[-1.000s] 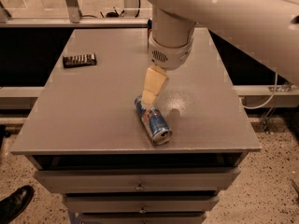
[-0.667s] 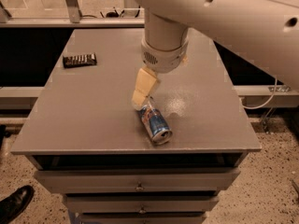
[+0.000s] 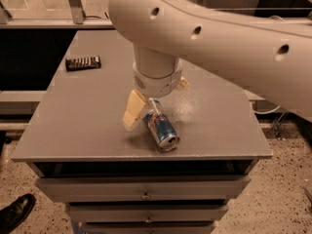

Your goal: Pick redbull can

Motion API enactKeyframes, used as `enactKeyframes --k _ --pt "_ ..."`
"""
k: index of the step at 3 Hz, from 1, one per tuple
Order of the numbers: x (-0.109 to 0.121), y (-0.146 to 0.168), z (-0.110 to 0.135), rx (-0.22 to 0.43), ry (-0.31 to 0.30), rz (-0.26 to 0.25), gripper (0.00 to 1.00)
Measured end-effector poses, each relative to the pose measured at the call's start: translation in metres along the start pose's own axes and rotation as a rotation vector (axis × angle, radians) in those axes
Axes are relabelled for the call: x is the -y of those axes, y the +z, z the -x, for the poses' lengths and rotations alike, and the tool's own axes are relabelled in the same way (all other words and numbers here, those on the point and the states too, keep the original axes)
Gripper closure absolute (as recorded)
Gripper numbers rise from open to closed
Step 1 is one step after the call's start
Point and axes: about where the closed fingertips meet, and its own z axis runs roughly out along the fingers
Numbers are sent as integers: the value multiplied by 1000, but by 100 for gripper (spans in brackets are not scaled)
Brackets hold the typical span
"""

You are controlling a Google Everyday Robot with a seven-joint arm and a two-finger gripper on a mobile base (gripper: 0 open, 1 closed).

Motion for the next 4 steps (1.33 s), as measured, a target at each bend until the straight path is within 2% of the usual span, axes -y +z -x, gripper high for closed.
enactKeyframes --k 1,2,3,4 --pt "-10 12 -8 15 39 13 3" --pt "-7 16 -14 36 70 19 26" --pt "-3 14 -16 65 90 32 56" --pt "-3 11 -13 99 84 53 80"
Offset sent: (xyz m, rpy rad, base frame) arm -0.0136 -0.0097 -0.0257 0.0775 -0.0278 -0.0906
